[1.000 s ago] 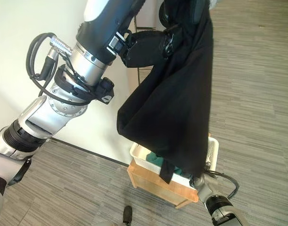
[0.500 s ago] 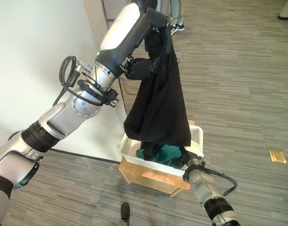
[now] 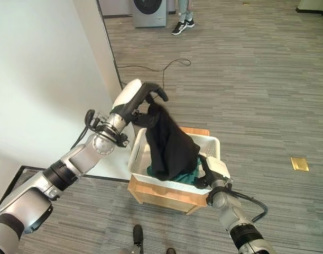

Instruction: Pick up bed clothes into laundry basket.

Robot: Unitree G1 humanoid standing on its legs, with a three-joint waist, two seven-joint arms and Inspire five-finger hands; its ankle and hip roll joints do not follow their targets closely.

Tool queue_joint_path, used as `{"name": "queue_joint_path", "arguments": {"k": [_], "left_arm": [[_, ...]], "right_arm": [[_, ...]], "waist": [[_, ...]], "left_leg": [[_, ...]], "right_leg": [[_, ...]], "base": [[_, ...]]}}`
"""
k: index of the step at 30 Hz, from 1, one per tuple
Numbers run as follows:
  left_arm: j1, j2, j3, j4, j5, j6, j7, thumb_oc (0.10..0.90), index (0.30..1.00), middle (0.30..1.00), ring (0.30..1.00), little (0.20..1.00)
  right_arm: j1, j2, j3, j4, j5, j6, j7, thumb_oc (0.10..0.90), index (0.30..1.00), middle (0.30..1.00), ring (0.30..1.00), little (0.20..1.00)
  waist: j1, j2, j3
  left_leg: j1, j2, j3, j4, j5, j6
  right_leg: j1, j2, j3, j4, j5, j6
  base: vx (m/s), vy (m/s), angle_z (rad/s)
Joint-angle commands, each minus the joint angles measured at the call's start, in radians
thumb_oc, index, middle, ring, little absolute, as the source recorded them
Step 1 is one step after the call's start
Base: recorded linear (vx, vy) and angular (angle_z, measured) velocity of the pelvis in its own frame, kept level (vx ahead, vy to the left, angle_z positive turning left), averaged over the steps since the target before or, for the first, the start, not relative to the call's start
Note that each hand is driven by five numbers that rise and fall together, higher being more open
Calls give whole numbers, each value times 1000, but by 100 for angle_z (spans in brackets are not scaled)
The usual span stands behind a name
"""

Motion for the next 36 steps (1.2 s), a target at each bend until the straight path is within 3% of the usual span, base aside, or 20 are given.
{"name": "queue_joint_path", "arguments": {"k": [1, 2, 6, 13, 17, 19, 20, 21, 22, 23, 25, 26, 28, 29, 32, 33, 34, 36], "left_arm": [[-188, -52, 93, 39, 66, -67, 43, 800, 900, 900, 900, 900], [-191, -43, 92, 50, 85, -63, 36, 800, 900, 900, 900, 900], [-241, -21, 38, 47, 125, -59, -22, 800, 900, 900, 900, 900], [-352, 0, 15, 63, 106, -59, 10, 800, 900, 900, 900, 900], [-354, 70, 40, -12, 45, -79, 25, 800, 900, 900, 900, 900], [-332, 184, 104, -128, 9, -103, 50, 800, 900, 900, 900, 900], [-276, 278, 182, -225, -17, -118, 64, 800, 900, 900, 900, 900], [-267, 282, 188, -234, -17, -114, 62, 800, 900, 900, 900, 900], [-196, 362, 262, -318, -32, -132, 66, 800, 900, 900, 900, 900], [-184, 365, 270, -328, -32, -128, 63, 800, 900, 900, 900, 900], [15, 453, 434, -462, -57, -159, 60, 800, 900, 900, 900, 900], [35, 455, 449, -476, -57, -155, 56, 800, 900, 900, 900, 900], [204, 478, 562, -577, -83, -176, 31, 800, 900, 900, 900, 900], [358, 494, 649, -658, -138, -207, 13, 800, 900, 900, 900, 900], [641, 463, 827, -787, -253, -242, -14, 800, 900, 900, 900, 900], [645, 463, 832, -789, -254, -241, -14, 800, 900, 900, 900, 900], [762, 410, 896, -822, -292, -252, -17, 800, 900, 900, 900, 900], [893, 344, 958, -861, -314, -254, -33, 800, 900, 900, 900, 900]], "right_arm": [[-25, -89, -112, -239, 28, -70, -44, 800, 900, 900, 900, 900], [-49, -114, -151, -361, 44, -98, -51, 800, 900, 900, 900, 900], [-121, -167, -229, -566, 48, -128, -67, 800, 900, 900, 900, 900], [-240, -237, -282, -672, 72, -136, -103, 800, 900, 900, 900, 900], [-270, -252, -277, -686, 79, -131, -102, 800, 900, 900, 900, 900], [-262, -263, -280, -702, 74, -139, -94, 800, 900, 900, 900, 900], [-245, -267, -291, -716, 70, -143, -88, 800, 900, 900, 900, 900], [-245, -267, -288, -718, 70, -143, -87, 800, 900, 900, 900, 900], [-217, -265, -305, -733, 70, -148, -76, 800, 900, 900, 900, 900], [-216, -265, -302, -736, 70, -147, -74, 800, 900, 900, 900, 900], [-147, -260, -337, -760, 62, -155, -55, 800, 900, 900, 900, 900], [-144, -261, -333, -765, 62, -154, -53, 800, 900, 900, 900, 900], [-98, -251, -354, -779, 59, -157, -38, 800, 900, 900, 900, 900], [-57, -240, -376, -785, 67, -163, -26, 800, 900, 900, 900, 900], [-8, -210, -383, -802, 84, -173, -13, 800, 900, 900, 900, 900], [-9, -210, -380, -802, 84, -173, -13, 800, 900, 900, 900, 900], [13, -188, -381, -809, 89, -180, -3, 800, 900, 900, 900, 900], [34, -164, -372, -826, 86, -192, 9, 800, 900, 900, 900, 900]], "waist": [[11, 9, -6], [5, 8, -7], [0, 9, -9], [-6, 3, -26], [10, 1, -38], [33, -1, -47], [49, -3, -49], [46, -2, -51], [67, -4, -52], [63, -2, -55], [103, -8, -55], [98, -5, -58], [118, -6, -61], [146, -9, -62], [175, -8, -71], [172, -8, -72], [206, -12, -71], [228, -15, -75]], "left_leg": [[93, 81, -19, 2, -159, -105], [92, 82, -16, 2, -160, -105], [95, 85, -9, 2, -166, -102], [115, 90, -9, 2, -174, -102], [120, 90, -14, 2, -175, -103], [117, 92, -20, 2, -169, -106], [109, 92, -24, 2, -152, -108], [109, 92, -25, 2, -151, -108], [107, 92, -31, 2, -147, -111], [107, 92, -32, 2, -147, -111], [104, 92, -47, 2, -139, -116], [104, 92, -47, 2, -139, -116], [103, 92, -57, 2, -135, -119], [102, 92, -67, 2, -130, -120], [104, 91, -84, 2, -125, -123], [104, 91, -85, 2, -125, -123], [103, 90, -97, 2, -120, -125], [104, 88, -117, 2, -116, -127]], "right_leg": [[-74, -58, -18, -47, 58, 84], [-78, -58, -15, -47, 59, 85], [-77, -55, -6, -47, 59, 85], [-61, -52, -4, -47, 56, 85], [-55, -53, -10, -47, 56, 84], [-52, -54, -21, -47, 56, 84], [-54, -54, -30, -47, 66, 82], [-55, -54, -30, -47, 66, 81], [-51, -54, -38, -47, 65, 81], [-51, -54, -39, -47, 64, 81], [-44, -54, -57, -47, 62, 78], [-43, -54, -57, -47, 62, 78], [-37, -54, -70, -47, 60, 76], [-32, -53, -84, -47, 59, 73], [-18, -54, -105, -47, 53, 68], [-18, -54, -105, -47, 53, 68], [-10, -54, -120, -47, 51, 65], [2, -53, -140, -47, 46, 59]], "base": [[-10, 17, -7], [-15, 15, -7], [-6, 6, -3], [8, 5, -2], [-10, -2, -2], [-32, -40, -2], [-8, -47, 2], [-53, -51, 11], [-5, -20, 22], [-8, -33, 23], [-22, -47, 20], [-22, -51, 20], [-17, -46, 29], [-46, -50, 26], [-12, -38, 21], [5, -42, 44], [-22, -51, 41], [-1, -71, 24]]}}
